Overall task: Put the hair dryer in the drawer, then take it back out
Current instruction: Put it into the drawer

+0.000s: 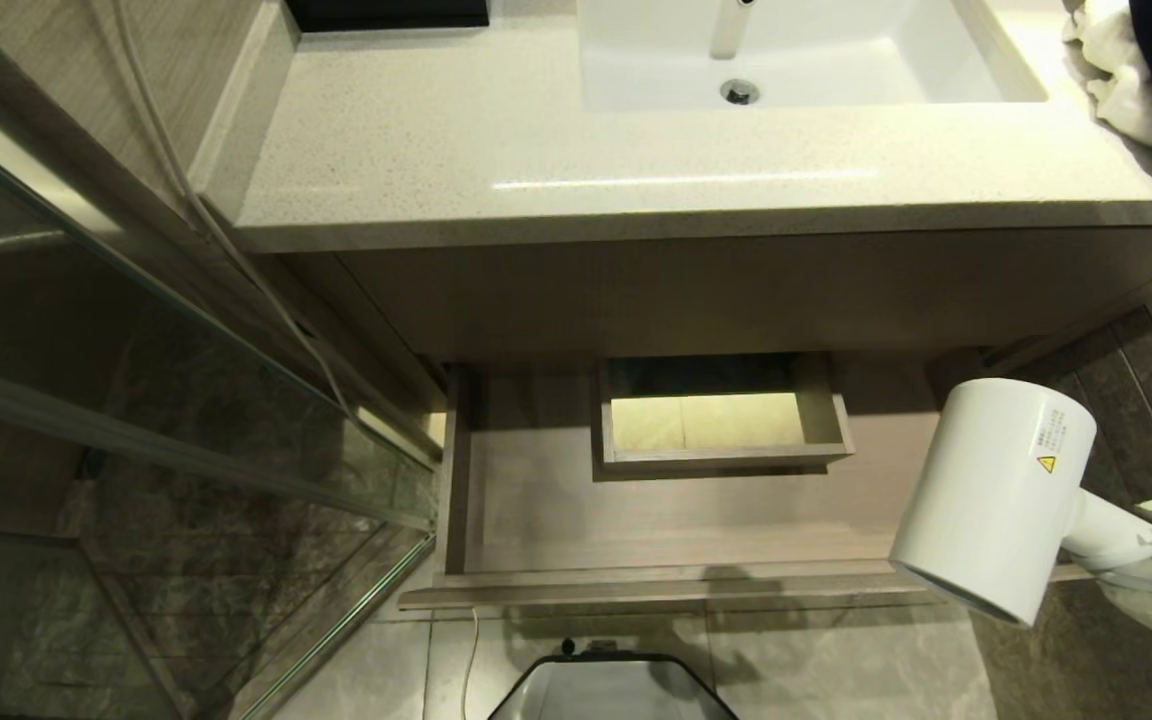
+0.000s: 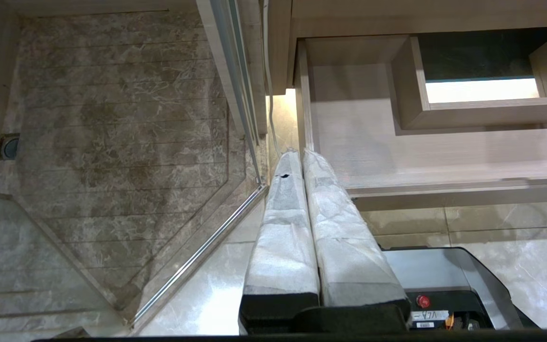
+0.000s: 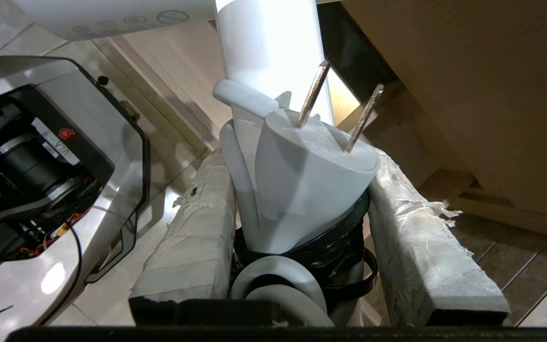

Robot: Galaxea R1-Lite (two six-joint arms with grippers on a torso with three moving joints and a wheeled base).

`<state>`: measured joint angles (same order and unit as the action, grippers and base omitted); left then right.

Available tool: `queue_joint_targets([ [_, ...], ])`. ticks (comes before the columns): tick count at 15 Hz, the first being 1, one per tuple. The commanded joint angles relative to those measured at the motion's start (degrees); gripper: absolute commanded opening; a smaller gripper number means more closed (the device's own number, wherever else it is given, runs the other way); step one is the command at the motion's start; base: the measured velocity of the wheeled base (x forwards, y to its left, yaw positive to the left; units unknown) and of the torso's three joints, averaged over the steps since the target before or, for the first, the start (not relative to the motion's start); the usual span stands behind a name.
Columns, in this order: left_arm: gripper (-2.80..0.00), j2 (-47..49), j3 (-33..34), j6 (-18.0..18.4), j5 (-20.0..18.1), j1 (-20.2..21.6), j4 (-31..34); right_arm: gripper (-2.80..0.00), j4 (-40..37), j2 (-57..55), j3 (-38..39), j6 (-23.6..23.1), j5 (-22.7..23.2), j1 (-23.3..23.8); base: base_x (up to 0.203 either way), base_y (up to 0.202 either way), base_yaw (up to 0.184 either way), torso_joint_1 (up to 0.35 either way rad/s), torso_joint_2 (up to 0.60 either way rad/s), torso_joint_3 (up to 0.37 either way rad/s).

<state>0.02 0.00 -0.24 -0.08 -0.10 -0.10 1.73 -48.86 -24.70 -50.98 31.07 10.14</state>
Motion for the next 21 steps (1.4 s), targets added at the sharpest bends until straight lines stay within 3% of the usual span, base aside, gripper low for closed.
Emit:
queue_joint_targets([
  [1, -2.80, 0.0, 0.0, 0.0, 0.0, 0.0, 0.0, -2.80, -0.1, 0.1, 0.2, -0.3, 0.0, 1.1, 0.000, 0.000, 0.000, -0.166, 0.32, 0.146],
  [5, -2.80, 0.0, 0.1, 0.0, 0.0, 0.0, 0.0, -2.80, -0.1, 0.5, 1.3, -0.1, 0.0, 3.1, 0.000, 0.000, 0.000, -0.153, 0.32, 0.154],
  [17, -2.80, 0.0, 0.0, 0.0, 0.1, 0.0, 0.0, -2.80, 0.3, 2.7, 4.7, -0.6, 0.2, 3.1, 0.000, 0.000, 0.000, -0.195, 0.39, 0.193],
  [21, -2.80, 0.0, 0.0, 0.0, 0.0, 0.0, 0.0, -2.80, 0.2, 2.7, 4.8, -0.6, 0.2, 3.1, 0.003, -0.008, 0.151, -0.278, 0.55, 0.268],
])
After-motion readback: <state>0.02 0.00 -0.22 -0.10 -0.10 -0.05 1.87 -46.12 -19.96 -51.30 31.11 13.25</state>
